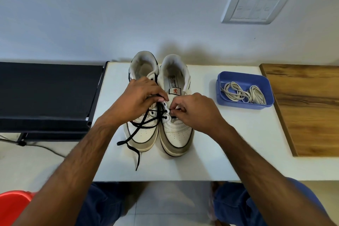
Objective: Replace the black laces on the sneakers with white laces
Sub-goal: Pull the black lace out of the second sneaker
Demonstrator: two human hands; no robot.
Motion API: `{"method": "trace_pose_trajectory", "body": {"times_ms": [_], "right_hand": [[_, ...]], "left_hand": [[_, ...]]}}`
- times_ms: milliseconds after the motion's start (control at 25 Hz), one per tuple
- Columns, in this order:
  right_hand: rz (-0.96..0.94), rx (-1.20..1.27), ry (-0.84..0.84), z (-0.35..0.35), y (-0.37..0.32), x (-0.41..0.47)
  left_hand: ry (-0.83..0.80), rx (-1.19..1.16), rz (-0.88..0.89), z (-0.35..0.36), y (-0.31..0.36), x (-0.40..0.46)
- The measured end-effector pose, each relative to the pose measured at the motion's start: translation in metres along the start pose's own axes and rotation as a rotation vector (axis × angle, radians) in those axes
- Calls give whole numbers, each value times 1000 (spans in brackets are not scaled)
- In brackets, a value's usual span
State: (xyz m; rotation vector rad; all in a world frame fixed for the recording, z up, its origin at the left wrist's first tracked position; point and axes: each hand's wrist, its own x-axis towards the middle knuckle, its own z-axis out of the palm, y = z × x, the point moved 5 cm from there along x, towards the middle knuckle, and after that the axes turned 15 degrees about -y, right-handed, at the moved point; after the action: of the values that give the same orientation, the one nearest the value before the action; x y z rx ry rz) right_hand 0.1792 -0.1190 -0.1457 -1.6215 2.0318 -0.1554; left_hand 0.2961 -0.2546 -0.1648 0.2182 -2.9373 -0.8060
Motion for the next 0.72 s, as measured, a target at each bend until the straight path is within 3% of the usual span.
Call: {"method": "trace_pose_trajectory", "body": {"times_ms": [120,280,400,520,640,720], "right_hand": [[59,25,56,-19,20,-9],[254,182,308,-57,76,-42],[246,120,352,-58,72,-47],[37,16,276,-42,32,-32],[-5,-30,56,-14,7,-13],[-15,-60,21,-1,1,-5]], "left_hand": [[-2,-11,4,1,-1,1],[-13,-20,10,2,-5,0],[-4,-28,12,2,-5,1],[6,-19,5,1,-3,0],[9,-14,5,1,-3,-1],[17,-11,8,1,-2,0]]}}
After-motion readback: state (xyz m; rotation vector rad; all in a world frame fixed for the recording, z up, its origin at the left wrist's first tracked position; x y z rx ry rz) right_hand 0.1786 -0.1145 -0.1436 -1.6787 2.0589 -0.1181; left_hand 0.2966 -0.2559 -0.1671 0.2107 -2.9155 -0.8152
